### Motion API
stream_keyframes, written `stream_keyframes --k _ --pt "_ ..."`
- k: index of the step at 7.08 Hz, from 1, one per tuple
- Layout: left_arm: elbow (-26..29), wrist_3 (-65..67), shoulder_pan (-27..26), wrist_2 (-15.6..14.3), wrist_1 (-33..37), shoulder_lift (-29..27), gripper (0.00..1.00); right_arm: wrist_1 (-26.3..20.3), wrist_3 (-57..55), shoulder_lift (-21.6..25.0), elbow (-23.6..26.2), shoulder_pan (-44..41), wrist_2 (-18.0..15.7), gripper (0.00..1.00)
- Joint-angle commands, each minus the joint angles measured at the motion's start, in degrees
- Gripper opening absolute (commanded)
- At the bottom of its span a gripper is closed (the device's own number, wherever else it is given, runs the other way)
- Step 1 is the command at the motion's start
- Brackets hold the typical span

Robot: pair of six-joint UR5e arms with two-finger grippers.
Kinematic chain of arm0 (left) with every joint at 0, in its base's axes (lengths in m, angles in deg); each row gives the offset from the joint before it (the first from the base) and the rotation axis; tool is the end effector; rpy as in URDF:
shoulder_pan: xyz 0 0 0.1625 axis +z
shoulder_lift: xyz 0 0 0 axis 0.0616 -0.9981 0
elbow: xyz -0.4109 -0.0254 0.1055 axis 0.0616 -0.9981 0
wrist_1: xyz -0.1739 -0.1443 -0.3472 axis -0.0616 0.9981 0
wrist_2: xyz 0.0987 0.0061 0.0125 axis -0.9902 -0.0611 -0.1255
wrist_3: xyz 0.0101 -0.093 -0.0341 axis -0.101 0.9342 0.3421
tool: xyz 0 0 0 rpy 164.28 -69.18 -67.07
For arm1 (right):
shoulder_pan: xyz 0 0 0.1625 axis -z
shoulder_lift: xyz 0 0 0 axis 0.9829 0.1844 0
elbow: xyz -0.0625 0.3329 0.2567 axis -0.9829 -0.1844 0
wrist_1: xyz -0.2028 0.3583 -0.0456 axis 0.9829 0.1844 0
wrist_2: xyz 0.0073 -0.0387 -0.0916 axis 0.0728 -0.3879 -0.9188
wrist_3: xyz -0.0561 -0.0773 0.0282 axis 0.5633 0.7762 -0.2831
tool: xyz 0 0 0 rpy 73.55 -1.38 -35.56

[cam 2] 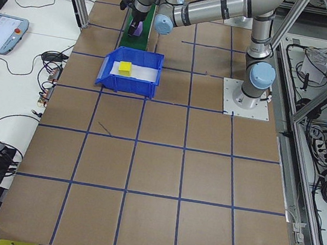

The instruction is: Move block left to right into plate

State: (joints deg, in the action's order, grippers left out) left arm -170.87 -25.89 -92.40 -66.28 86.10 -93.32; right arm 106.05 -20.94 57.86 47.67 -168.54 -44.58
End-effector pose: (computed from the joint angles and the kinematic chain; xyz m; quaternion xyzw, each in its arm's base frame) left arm -0.1272 -0.6200 0.3549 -0.1010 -0.9835 0.1496 0.0132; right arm 0.1258 -0.4610 0.5156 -0.0572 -0.9980 0.0262 0.0025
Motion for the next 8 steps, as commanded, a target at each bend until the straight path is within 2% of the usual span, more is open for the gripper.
stream_keyframes --k 1,3,5,6,7,8 --pt "-0.34 -10.72 8.76 -0.48 3.16 1.17 1.00 0.00 -0.09 -0.09 0.00 -0.04 0.14 1.00" --pt "0.09 -11.49 10.12 -0.74 3.07 -2.76 1.00 1.14 0.52 -0.88 -0.52 1.88 0.85 1.00" --pt "0.45 -10.96 10.12 -0.56 2.28 -6.12 1.00 1.76 1.75 -2.19 -1.49 6.61 3.56 1.00" --pt "0.45 -9.39 10.12 -0.47 2.36 -6.82 1.00 -0.16 2.63 -3.85 -1.23 9.16 3.57 1.00" --pt "0.71 -8.25 10.12 -0.47 2.28 -7.79 1.00 -3.05 6.12 -9.52 -2.10 13.01 3.66 1.00" --pt "1.41 -8.15 10.12 -0.47 2.19 -8.75 1.00 -2.47 7.72 -14.54 -4.89 14.88 5.66 1.00"
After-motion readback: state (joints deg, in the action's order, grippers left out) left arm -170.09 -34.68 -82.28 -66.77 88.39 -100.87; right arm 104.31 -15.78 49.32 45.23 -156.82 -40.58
